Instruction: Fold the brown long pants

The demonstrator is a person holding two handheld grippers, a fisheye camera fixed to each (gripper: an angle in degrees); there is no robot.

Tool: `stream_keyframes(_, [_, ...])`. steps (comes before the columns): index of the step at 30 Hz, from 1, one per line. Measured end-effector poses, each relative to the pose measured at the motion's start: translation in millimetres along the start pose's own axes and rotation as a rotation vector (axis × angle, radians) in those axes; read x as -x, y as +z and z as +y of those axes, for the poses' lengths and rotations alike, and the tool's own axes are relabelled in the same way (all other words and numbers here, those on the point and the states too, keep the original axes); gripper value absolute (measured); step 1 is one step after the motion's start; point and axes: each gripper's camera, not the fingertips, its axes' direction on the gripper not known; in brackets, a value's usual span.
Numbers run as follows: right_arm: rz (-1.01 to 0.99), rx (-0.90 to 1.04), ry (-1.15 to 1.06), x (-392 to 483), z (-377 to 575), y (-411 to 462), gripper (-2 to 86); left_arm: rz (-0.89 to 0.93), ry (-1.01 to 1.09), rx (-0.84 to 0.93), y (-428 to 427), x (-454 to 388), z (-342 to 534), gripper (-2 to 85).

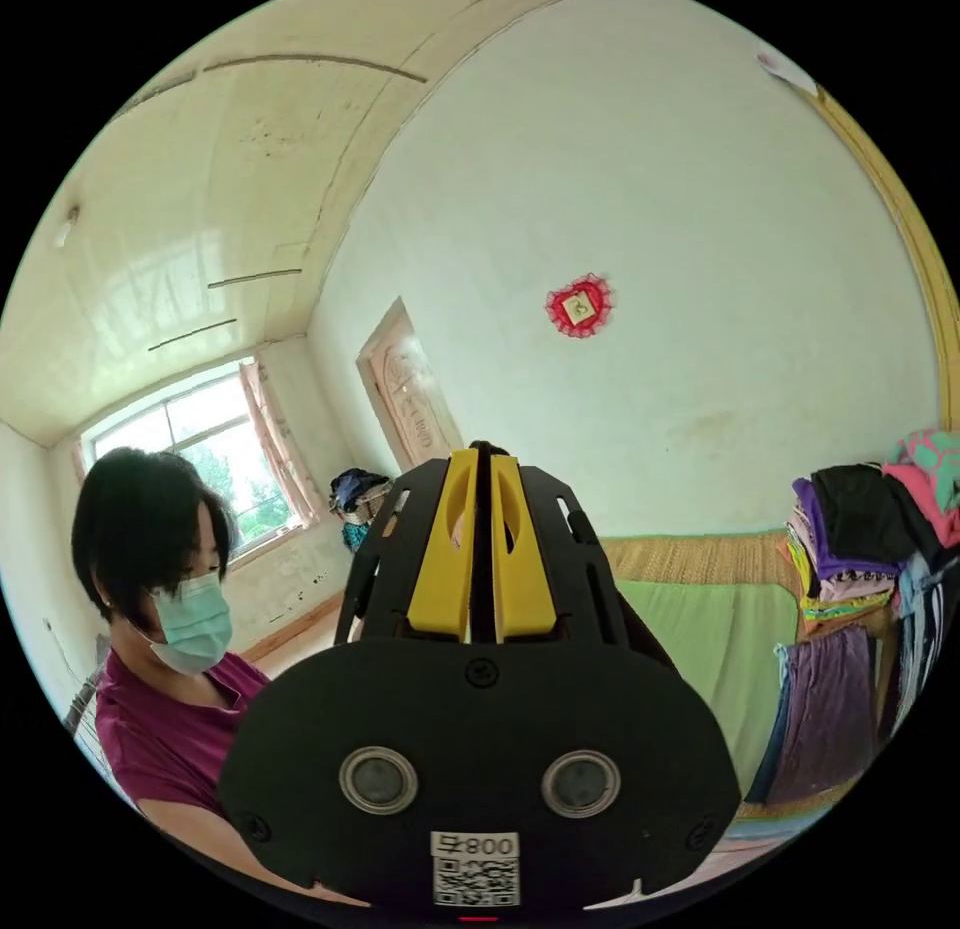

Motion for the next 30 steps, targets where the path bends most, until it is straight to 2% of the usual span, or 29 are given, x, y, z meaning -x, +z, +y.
stream_keyframes(6, [0.125,0.023,0.115,-20,1,73,1.0,-0.24,0.053,-0.231,-89,-9,-55,0.4])
stream_keyframes(10, [0.154,-0.071,0.086,10,-31,99,1.1,-0.428,0.283,-0.405,-148,-98,-133,0.2])
stream_keyframes(13, [0.172,-0.175,-0.026,59,-45,109,1.3,-0.481,0.481,-0.574,-181,-180,-158,0.2])
stream_keyframes(15, [0.121,-0.217,-0.082,86,-29,118,1.4,-0.512,0.597,-0.627,-190,-218,-152,0.2])
stream_keyframes(17, [0.1,-0.22,-0.082,96,4,128,1.5,-0.622,0.708,-0.624,-192,-244,-120,0.2])
stream_keyframes(19, [0.055,-0.208,-0.069,98,53,139,1.6,-0.725,0.718,-0.592,-191,-237,-83,0.3])
stream_keyframes(22, [0.009,-0.108,0.03,92,177,177,1.7,-0.848,0.577,-0.538,-194,-177,-3,0.4])
stream_keyframes(24, [0.049,0.124,0.187,85,314,233,1.5,-0.892,0.405,-0.485,-197,-117,52,0.4])
stream_keyframes(25, [0.069,0.204,0.249,81,352,248,1.5,-0.916,0.199,-0.472,-201,-68,96,0.3])
stream_keyframes(26, [0.138,0.369,0.347,77,427,274,1.2,-0.918,-0.012,-0.483,-205,-20,145,0.2])
stream_keyframes(27, [0.213,0.505,0.458,76,500,293,0.9,-0.902,-0.11,-0.479,-206,2,170,0.2])
stream_keyframes(28, [0.222,0.574,0.509,75,533,302,0.7,-0.851,-0.309,-0.487,-205,41,219,0.2])
stream_keyframes(29, [0.229,0.675,0.596,76,586,313,0.4,-0.789,-0.43,-0.531,-199,65,263,0.2])
stream_keyframes(30, [0.228,0.715,0.696,80,627,318,0.3,-0.766,-0.463,-0.552,-195,72,281,0.2])
